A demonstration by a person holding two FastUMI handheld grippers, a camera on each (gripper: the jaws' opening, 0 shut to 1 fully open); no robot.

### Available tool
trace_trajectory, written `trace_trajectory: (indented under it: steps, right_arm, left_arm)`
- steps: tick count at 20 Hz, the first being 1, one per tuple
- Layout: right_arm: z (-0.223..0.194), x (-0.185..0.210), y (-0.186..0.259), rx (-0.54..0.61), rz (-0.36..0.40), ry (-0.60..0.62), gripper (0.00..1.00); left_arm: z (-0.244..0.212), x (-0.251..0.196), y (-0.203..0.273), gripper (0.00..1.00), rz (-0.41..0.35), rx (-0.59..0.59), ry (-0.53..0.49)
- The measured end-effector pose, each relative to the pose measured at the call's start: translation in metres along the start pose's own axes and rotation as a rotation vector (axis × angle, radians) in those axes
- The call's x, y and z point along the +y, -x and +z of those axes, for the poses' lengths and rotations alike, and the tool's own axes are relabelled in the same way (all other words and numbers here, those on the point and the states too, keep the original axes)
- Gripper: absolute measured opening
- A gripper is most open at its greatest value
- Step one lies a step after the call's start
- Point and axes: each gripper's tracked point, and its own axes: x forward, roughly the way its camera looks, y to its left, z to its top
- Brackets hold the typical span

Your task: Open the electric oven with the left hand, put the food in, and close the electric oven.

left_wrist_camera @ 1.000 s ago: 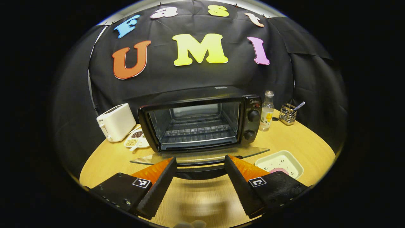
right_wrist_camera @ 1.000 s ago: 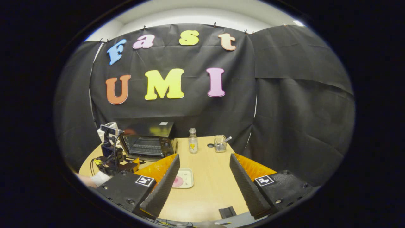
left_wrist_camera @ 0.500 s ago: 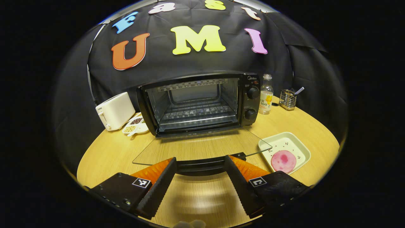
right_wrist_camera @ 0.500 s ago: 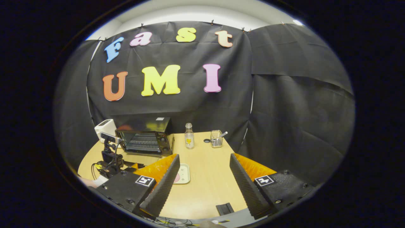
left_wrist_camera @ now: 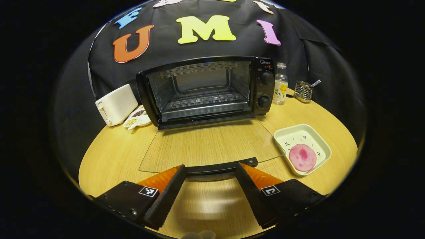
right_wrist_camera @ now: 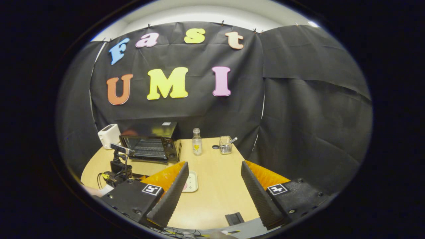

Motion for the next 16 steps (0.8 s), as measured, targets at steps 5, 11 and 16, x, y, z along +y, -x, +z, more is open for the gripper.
trace_trajectory:
  steps: [5, 11, 16]
  right_arm:
    - [-0.006, 0.005, -0.009, 0.019, 0.007, -0.01, 1.0]
    - [-0.026, 0.01, -0.033, 0.06, 0.033, 0.011, 1.0]
    - [-0.056, 0.019, -0.084, 0.133, 0.092, 0.021, 1.0]
  left_arm:
    - [-0.002, -0.001, -0.001, 0.97, -0.006, 0.029, -0.001]
    - [0.012, 0.007, 0.012, 0.97, -0.003, -0.048, -0.001]
    - [0.034, 0.027, 0.056, 0.97, 0.024, -0.147, 0.024]
